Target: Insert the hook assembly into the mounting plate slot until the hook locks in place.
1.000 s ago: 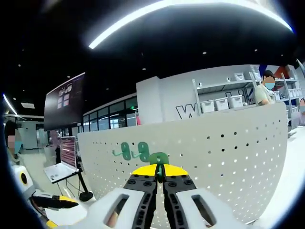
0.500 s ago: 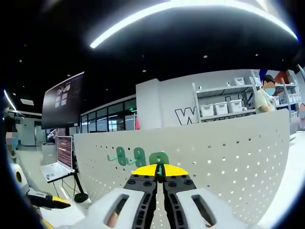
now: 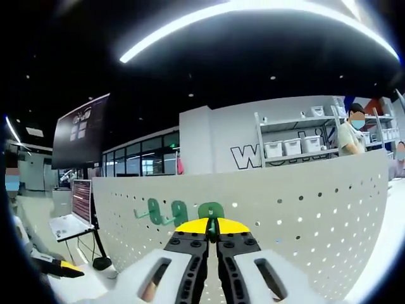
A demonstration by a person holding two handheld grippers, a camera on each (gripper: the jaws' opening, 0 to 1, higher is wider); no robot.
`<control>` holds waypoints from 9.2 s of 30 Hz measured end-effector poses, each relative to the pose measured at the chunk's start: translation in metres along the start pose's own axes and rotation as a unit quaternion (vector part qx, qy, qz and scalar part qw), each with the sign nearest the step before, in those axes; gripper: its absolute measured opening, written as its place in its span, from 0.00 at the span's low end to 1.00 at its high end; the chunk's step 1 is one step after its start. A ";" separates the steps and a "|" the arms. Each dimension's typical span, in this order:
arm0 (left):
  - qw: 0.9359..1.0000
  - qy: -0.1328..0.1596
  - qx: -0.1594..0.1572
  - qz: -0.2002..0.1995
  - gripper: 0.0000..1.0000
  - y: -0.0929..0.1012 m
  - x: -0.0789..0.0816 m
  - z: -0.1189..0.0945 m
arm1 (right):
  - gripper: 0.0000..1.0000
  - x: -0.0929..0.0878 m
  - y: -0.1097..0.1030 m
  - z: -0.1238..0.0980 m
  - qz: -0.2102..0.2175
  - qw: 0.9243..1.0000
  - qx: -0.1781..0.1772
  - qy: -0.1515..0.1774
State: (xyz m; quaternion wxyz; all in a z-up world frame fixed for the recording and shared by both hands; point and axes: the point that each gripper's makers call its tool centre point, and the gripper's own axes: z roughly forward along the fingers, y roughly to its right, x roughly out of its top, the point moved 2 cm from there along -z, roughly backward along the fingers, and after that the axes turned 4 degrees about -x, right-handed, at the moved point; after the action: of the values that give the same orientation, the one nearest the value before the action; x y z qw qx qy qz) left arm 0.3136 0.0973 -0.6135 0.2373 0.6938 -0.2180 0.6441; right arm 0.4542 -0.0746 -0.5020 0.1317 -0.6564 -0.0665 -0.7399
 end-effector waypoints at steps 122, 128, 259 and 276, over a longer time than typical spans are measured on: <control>0.999 -0.007 0.020 -0.026 0.65 -0.013 -0.008 -0.019 | 0.52 -0.014 -0.024 -0.006 0.078 0.991 0.113 0.002; 0.999 -0.004 0.016 -0.029 0.66 -0.011 -0.007 -0.018 | 0.53 -0.012 -0.034 -0.018 0.086 0.981 0.173 0.003; 0.999 -0.031 0.009 -0.041 0.69 -0.016 -0.040 -0.048 | 0.67 -0.141 0.007 -0.198 0.029 0.976 0.142 -0.164; 0.995 -0.085 0.008 -0.050 0.69 -0.015 -0.067 -0.047 | 0.69 -0.171 0.008 -0.204 0.026 0.963 0.133 -0.234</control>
State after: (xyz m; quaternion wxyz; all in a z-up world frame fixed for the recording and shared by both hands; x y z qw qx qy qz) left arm 0.2811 0.1377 -0.6787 0.2441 0.7583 -0.1970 0.5715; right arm 0.2798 -0.1195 -0.6980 0.2176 -0.7893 -0.1764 -0.5463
